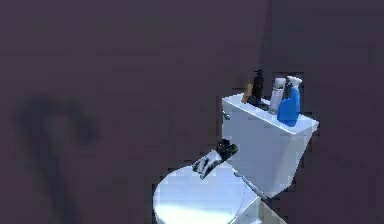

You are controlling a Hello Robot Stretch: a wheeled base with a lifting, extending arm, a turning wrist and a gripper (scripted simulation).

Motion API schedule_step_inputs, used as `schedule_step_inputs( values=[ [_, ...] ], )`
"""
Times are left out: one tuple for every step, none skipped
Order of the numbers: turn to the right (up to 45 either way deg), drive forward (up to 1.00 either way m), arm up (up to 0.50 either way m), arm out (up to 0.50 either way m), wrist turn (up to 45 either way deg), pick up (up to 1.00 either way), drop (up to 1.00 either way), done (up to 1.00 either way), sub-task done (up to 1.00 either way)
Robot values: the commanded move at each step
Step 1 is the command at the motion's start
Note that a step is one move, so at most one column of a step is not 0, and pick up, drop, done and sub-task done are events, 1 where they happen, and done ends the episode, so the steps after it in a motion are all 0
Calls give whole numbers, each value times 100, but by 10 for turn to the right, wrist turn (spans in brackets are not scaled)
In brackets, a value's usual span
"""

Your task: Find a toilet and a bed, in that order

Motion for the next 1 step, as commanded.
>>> schedule_step_inputs(
  values=[
    [450, 0, 0, 0, 0, 0, 0, 0, 0]
  ],
)
